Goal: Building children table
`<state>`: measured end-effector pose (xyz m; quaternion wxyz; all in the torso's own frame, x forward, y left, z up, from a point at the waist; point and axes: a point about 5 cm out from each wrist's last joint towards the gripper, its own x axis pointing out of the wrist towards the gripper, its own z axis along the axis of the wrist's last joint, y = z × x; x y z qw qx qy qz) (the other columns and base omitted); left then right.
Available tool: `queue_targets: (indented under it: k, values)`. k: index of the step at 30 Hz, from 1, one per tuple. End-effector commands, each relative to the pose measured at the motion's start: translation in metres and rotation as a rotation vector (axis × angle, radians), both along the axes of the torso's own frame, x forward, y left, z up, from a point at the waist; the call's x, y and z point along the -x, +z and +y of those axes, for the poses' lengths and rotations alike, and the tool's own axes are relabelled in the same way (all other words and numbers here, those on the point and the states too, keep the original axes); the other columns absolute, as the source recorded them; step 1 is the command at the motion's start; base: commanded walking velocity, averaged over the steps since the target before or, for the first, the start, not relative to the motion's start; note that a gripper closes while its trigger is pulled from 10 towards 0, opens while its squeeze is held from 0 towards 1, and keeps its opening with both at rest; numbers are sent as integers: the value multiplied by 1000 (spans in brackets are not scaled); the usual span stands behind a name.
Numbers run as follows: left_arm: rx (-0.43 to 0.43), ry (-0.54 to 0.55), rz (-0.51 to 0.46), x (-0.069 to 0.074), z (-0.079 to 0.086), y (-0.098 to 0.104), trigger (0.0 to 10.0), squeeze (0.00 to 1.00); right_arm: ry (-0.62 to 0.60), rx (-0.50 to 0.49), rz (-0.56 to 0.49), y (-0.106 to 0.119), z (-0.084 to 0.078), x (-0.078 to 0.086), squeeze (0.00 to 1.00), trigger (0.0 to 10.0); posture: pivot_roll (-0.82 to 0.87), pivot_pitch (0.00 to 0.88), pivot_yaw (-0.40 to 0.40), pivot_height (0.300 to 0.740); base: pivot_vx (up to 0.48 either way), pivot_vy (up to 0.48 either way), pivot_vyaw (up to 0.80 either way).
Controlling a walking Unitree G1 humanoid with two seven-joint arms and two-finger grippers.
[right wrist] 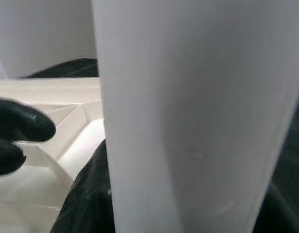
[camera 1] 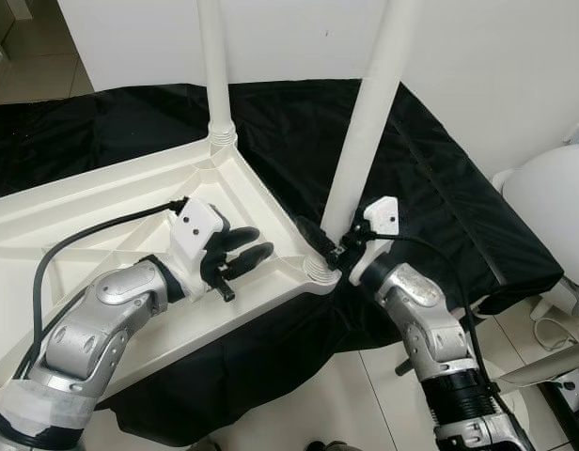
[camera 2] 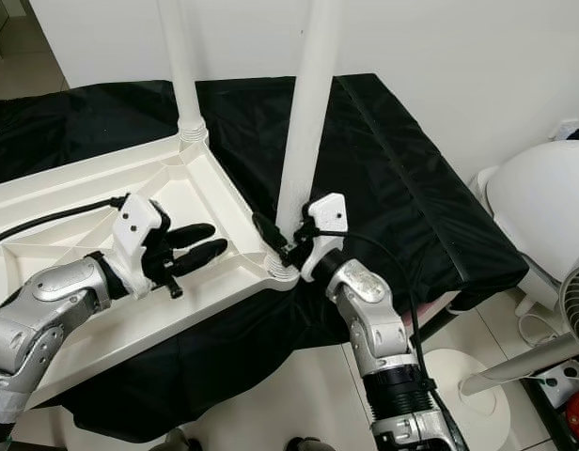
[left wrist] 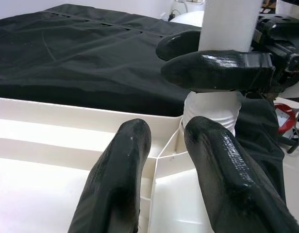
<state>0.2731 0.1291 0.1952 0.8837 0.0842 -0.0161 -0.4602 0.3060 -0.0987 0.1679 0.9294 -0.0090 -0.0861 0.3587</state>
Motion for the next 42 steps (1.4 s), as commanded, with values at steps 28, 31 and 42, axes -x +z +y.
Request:
queue_targets:
  k: [28,31,42]
  values:
    - [-5,-27,-8,0,5,3,10000,0,22,119,-117,-35,1,25,0,10000,154,137,-9,740,0,0,0]
    - [-7,-26,-7,0,6,3,10000,0,4,88,-100,-37,0,26,0,10000,156,137,-6,740,0,0,0]
    - [-12,-34,-15,-2,5,5,10000,0,-52,-23,26,-46,-5,18,0,10000,159,134,-1,740,0,0,0]
